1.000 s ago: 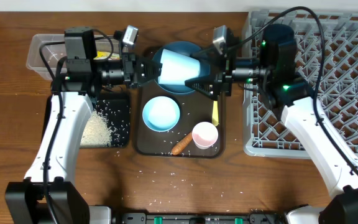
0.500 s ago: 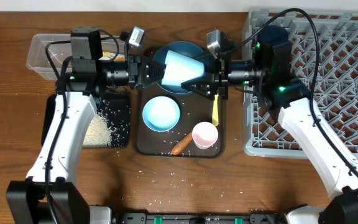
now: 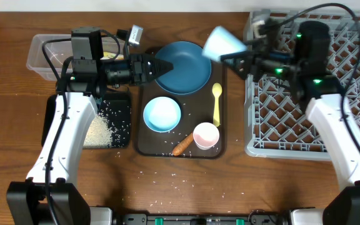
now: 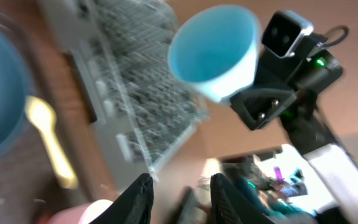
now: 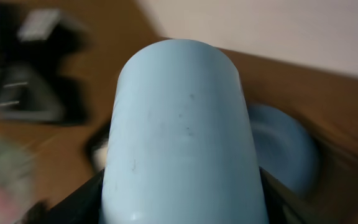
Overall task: Sort waste into correct bins and load items into the dishwasher rack
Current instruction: 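Place the blue cup upside down in the dish rack with the right gripper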
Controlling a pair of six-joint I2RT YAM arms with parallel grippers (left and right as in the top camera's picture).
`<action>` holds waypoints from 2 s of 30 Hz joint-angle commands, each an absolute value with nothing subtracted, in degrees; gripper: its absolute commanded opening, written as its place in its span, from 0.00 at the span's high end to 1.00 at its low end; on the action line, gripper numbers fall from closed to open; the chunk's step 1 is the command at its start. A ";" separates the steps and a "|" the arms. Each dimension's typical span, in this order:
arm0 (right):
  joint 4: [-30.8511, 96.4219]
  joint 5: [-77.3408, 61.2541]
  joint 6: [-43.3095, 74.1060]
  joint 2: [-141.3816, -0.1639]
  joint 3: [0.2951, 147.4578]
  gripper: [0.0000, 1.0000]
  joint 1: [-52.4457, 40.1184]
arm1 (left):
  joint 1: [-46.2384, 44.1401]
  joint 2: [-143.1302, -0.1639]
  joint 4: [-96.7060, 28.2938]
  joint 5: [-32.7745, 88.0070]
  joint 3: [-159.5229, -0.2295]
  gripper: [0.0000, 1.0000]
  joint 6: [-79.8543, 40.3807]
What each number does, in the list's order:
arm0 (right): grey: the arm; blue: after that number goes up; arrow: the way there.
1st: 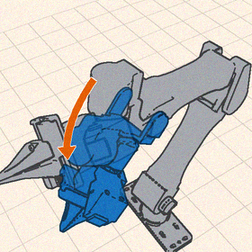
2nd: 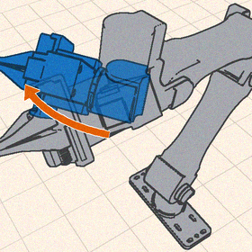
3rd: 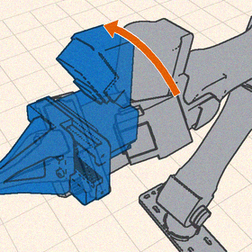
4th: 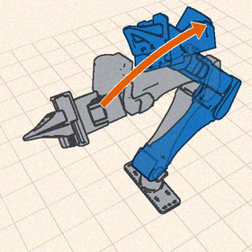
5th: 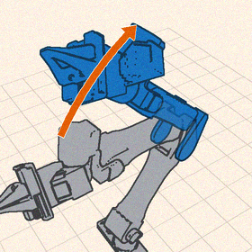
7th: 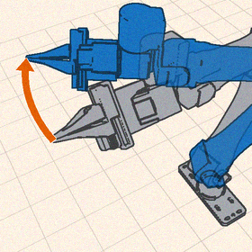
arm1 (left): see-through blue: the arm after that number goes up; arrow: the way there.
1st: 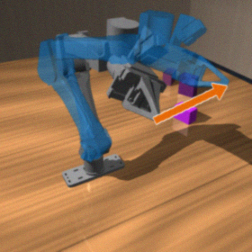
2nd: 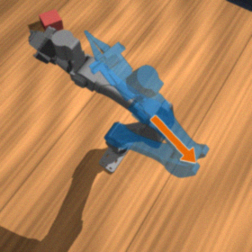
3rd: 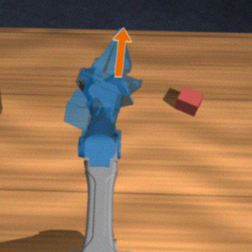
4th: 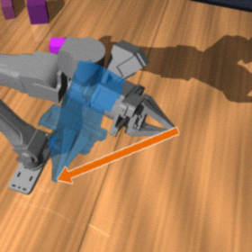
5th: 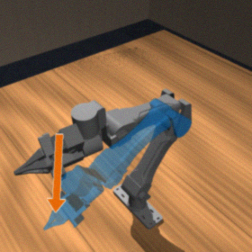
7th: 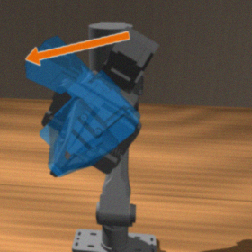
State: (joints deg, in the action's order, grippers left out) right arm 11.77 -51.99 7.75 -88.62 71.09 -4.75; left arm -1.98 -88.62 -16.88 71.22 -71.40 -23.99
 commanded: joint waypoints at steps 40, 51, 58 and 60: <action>78.02 2.74 6.76 -101.03 90.39 0.45 1.23 | -2.37 -89.95 -40.51 23.27 -70.28 0.67 -17.58; 77.12 1.04 6.13 -108.44 89.41 0.41 2.20 | -2.50 -89.95 -40.49 23.27 -69.87 0.67 -17.58; 77.23 1.02 6.13 -109.27 90.78 0.01 2.44 | -2.79 -89.95 -40.42 23.29 -69.82 0.66 -17.52; 78.26 0.95 6.15 -109.23 92.92 0.01 2.44 | -3.62 -89.95 -40.27 23.31 -69.82 0.67 -15.86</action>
State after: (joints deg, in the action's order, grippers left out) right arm 77.52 1.06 6.33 -109.16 90.08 2.09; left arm -2.57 -89.36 -40.29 23.77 -70.52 -18.57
